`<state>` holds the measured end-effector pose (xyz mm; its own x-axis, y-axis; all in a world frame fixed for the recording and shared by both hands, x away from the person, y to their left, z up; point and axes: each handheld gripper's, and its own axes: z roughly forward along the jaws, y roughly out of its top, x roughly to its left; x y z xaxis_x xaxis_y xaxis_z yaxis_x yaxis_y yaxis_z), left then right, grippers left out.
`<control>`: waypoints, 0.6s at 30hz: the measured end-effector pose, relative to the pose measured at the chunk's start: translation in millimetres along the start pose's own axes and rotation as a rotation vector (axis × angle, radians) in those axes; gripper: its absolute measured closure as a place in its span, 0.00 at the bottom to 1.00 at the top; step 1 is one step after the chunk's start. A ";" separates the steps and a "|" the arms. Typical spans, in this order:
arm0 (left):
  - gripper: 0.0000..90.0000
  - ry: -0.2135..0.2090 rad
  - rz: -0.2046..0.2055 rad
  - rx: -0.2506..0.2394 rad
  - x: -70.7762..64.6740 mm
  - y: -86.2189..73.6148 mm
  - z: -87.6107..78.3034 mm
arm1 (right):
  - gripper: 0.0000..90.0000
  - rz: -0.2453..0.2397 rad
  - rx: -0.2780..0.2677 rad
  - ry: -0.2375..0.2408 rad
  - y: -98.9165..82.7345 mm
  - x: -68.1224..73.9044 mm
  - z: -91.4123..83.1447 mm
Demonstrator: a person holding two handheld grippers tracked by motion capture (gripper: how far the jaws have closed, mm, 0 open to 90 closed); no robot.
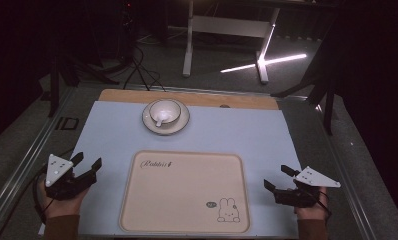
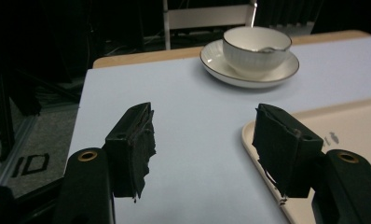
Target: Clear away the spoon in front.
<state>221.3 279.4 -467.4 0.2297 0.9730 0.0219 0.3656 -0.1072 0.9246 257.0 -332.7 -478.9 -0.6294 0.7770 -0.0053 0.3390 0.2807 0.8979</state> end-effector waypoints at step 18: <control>0.40 -0.024 0.008 0.037 -8.4 -0.6 11.5 | 0.16 -0.007 0.021 -0.004 -0.2 1.3 2.9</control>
<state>229.5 268.9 -472.6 0.2543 0.9669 0.0201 0.3962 -0.1231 0.9099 258.2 -330.1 -480.4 -0.6289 0.7774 -0.0135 0.3489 0.2977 0.8886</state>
